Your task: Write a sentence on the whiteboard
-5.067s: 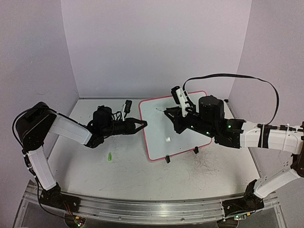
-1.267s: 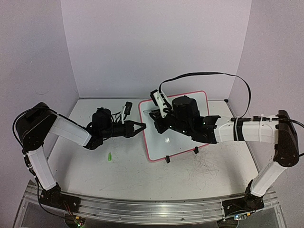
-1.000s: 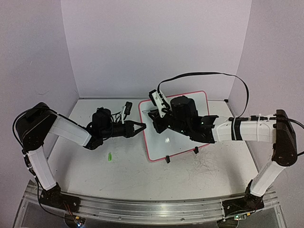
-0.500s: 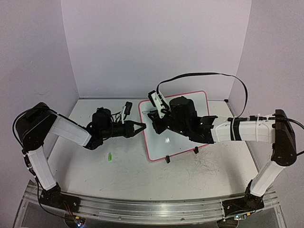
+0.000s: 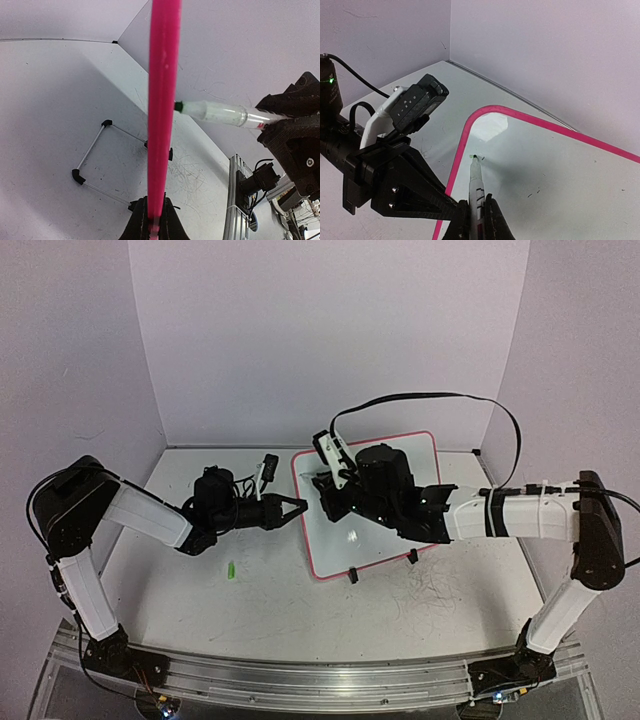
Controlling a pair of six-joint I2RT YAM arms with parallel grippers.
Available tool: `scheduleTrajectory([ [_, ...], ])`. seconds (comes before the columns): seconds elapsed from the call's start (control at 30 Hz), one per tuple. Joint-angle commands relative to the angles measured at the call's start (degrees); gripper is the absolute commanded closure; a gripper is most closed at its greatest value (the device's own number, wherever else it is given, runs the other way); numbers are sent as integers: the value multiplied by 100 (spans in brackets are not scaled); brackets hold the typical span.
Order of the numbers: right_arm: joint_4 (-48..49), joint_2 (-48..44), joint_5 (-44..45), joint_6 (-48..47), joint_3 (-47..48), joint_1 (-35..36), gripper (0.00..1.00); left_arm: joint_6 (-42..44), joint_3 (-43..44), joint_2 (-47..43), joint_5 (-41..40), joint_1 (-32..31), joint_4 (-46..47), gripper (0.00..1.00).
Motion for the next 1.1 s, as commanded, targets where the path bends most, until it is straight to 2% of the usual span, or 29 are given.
scheduleTrajectory([
  [0.0,127,76,308,65,111,7,100,-120,-62,-282,116,20,145,100],
  [0.8,96,-141,919,206,-94,0,100,-144,-104,-310,107,20,147,100],
  [1.07,729,-631,-140,-52,-531,1,100,-144,-74,-272,118,20,148,100],
])
